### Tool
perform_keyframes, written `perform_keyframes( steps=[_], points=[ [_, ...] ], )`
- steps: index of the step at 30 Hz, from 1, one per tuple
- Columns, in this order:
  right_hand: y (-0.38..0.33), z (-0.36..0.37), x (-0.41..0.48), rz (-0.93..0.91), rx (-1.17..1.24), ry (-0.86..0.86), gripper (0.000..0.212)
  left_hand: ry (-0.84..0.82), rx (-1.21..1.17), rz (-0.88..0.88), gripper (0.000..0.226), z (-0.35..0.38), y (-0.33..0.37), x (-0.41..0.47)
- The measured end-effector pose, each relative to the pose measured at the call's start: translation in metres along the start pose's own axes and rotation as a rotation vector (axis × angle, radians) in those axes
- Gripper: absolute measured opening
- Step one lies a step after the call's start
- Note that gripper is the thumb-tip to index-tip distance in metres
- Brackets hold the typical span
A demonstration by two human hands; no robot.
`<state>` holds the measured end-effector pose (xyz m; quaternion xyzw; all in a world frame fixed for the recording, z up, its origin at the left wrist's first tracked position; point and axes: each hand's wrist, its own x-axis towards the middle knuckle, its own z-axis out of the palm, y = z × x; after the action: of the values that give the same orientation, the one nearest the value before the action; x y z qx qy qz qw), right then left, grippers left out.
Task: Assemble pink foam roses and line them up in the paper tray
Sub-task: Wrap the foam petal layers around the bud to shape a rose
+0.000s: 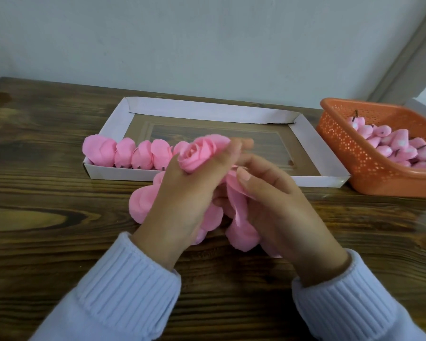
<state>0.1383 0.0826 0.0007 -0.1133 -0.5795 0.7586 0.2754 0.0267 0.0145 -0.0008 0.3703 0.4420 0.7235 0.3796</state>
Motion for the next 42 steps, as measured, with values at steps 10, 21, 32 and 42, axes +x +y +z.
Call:
perform_keyframes(
  steps=[10,21,32,42],
  points=[
    [0.003,0.003,-0.003,-0.381,-0.720,0.244,0.015,0.132,-0.275,-0.065,0.040,0.000,-0.003,0.008],
    [0.000,0.005,-0.006,-0.652,-0.987,0.516,0.007,0.054,0.074,-0.022,0.033,0.007,-0.007,0.000],
    [0.000,0.004,-0.005,-0.693,-0.860,0.516,0.005,-0.038,0.223,0.133,0.014,0.007,-0.010,0.000],
    [0.001,-0.002,-0.004,-0.599,-0.852,0.570,0.011,-0.085,0.298,0.113,0.032,0.008,-0.012,-0.002]
  ],
)
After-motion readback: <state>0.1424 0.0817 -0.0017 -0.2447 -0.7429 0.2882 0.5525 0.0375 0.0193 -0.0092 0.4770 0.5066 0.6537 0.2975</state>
